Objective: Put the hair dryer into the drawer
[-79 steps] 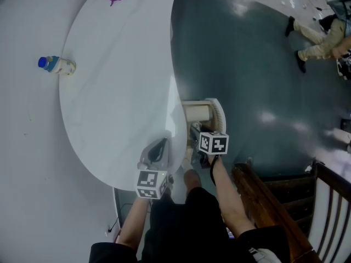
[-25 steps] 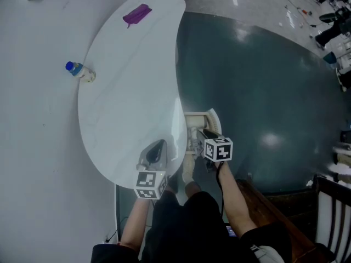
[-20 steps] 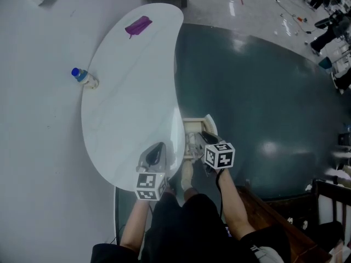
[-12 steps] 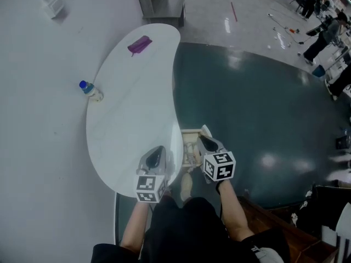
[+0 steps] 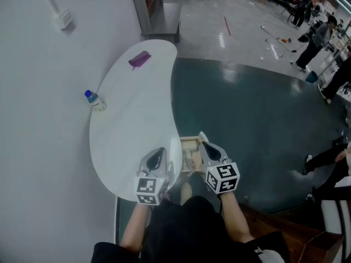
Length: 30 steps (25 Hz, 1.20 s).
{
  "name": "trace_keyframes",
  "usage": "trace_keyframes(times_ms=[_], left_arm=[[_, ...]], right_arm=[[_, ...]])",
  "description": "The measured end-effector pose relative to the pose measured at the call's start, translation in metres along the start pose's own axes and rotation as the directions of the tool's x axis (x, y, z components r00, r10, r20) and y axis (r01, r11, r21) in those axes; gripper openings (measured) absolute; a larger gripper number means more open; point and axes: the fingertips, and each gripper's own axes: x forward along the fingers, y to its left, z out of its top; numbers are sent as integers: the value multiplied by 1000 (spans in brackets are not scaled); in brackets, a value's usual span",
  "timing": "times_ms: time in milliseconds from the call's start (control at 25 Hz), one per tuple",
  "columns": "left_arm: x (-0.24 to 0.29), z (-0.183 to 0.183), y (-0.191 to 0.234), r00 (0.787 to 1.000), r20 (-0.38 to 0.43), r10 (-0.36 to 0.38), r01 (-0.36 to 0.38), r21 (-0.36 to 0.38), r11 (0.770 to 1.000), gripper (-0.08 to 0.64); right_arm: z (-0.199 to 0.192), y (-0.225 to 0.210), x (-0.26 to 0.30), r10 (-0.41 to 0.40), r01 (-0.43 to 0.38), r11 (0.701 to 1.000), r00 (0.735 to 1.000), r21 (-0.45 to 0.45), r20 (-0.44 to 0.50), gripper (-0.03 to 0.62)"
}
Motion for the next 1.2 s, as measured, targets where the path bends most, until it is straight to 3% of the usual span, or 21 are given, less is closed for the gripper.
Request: trace_keyframes(times_ms=[560, 1200], left_arm=[[-26, 4, -24, 999, 38, -14, 13, 28, 1000, 8], [-30, 8, -28, 999, 44, -14, 12, 40, 999, 8]], right_arm=[[16, 12, -54, -21, 34, 992, 994, -119, 106, 5], [14, 16, -53, -3, 16, 993, 995, -119, 102, 5]])
